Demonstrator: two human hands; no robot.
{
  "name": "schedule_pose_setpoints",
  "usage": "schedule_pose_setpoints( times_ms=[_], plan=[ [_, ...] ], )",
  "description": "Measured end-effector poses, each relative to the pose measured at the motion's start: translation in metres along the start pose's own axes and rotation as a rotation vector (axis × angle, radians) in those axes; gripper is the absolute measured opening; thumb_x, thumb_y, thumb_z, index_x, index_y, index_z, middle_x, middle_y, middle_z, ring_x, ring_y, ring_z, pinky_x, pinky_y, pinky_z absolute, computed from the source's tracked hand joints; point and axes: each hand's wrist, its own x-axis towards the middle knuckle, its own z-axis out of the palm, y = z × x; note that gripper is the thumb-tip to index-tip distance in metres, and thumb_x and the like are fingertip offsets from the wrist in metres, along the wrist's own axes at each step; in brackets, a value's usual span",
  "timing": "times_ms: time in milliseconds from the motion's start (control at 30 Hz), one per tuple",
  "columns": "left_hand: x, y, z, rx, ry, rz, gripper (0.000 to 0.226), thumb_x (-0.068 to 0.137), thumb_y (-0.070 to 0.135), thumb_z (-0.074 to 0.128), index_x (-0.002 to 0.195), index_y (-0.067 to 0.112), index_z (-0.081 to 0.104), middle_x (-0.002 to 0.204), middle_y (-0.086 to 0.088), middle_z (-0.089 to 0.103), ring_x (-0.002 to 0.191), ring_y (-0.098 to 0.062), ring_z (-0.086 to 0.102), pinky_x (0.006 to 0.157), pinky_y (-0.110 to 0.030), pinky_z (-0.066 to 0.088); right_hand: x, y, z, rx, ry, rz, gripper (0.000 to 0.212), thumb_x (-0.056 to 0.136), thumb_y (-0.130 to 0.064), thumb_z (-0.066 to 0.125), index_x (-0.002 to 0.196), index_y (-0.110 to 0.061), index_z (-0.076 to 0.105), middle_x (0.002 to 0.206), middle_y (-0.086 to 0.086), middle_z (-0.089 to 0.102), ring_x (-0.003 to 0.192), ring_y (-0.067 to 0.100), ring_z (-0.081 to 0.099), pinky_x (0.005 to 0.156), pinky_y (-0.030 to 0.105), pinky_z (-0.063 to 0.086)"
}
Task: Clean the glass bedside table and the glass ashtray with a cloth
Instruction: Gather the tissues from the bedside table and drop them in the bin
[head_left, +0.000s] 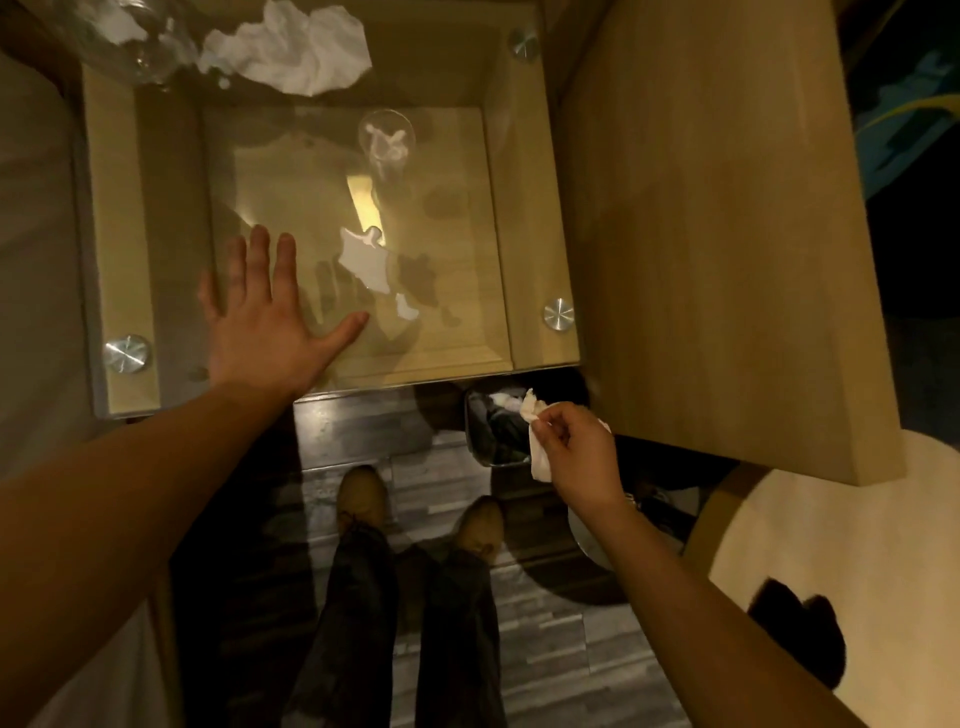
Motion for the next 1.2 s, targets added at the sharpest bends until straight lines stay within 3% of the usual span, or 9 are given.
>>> schedule_pose_setpoints(
  times_ms=[167,300,467,633,800,1000,1200],
  plan=[
    [0.001,0.000,0.002,0.016,0.004,-0.002,0.113,0.082,0.095,0.022,0.165,0.022,0.003,0.175,-0.004,-0.003,0.161,-0.022,-0.009,0.127,-0.058,0.000,0.043,0.039,0.028,-0.166,-0.114,0.076,0.022,0.101,-0.011,0.055,0.118,-0.006,0.068,0.117,0.014,0.069,0.107,0.027,0.064,0.092,0.028,0.047],
    [0.001,0.000,0.003,0.010,0.014,-0.005,0.112,0.082,0.095,0.023,0.165,0.022,0.004,0.175,-0.004,-0.001,0.161,-0.022,-0.008,0.128,-0.058,0.000,0.054,0.050,0.030,-0.212,-0.209,0.197,0.033,0.103,-0.015,0.052,0.134,-0.012,0.062,0.136,0.014,0.063,0.123,0.031,0.060,0.103,0.036,0.047],
    [0.002,0.000,0.002,0.024,0.015,0.004,0.112,0.082,0.095,0.023,0.165,0.022,0.003,0.175,-0.006,0.000,0.161,-0.024,-0.007,0.128,-0.058,0.000,0.041,0.028,0.000,-0.156,-0.126,0.105,0.026,0.103,-0.015,0.055,0.125,-0.011,0.067,0.121,0.011,0.070,0.112,0.027,0.065,0.094,0.034,0.052],
    [0.002,-0.002,0.002,0.036,0.010,0.013,0.112,0.083,0.094,0.023,0.165,0.021,0.003,0.175,-0.007,0.001,0.161,-0.025,-0.006,0.127,-0.059,0.000,0.022,-0.039,-0.041,-0.039,-0.101,-0.056,0.013,0.101,-0.023,0.060,0.109,-0.022,0.071,0.097,-0.009,0.072,0.092,0.000,0.066,0.073,0.007,0.047],
    [0.002,-0.003,0.003,0.026,-0.002,0.014,0.112,0.083,0.094,0.022,0.165,0.021,0.002,0.175,-0.006,-0.001,0.161,-0.025,-0.007,0.127,-0.059,0.001,0.038,-0.123,-0.063,0.046,-0.040,-0.257,0.014,0.098,-0.028,0.064,0.111,-0.025,0.069,0.098,-0.016,0.069,0.092,-0.004,0.064,0.073,0.009,0.049],
    [0.006,-0.004,0.002,0.012,-0.014,0.016,0.114,0.082,0.095,0.019,0.166,0.020,0.004,0.175,-0.006,-0.003,0.161,-0.024,-0.008,0.127,-0.058,0.001,0.112,-0.202,-0.042,0.001,-0.017,-0.385,0.040,0.092,-0.037,0.071,0.128,-0.023,0.060,0.116,-0.010,0.064,0.101,0.003,0.061,0.080,0.021,0.052],
    [0.006,-0.005,0.006,0.020,0.002,0.014,0.112,0.083,0.094,0.024,0.166,0.020,0.008,0.175,-0.006,-0.001,0.161,-0.022,-0.010,0.128,-0.057,0.001,0.174,-0.247,0.000,-0.043,-0.079,-0.419,0.082,0.079,-0.043,0.083,0.148,-0.022,0.043,0.143,-0.002,0.052,0.118,0.010,0.054,0.093,0.026,0.047]
  ],
)
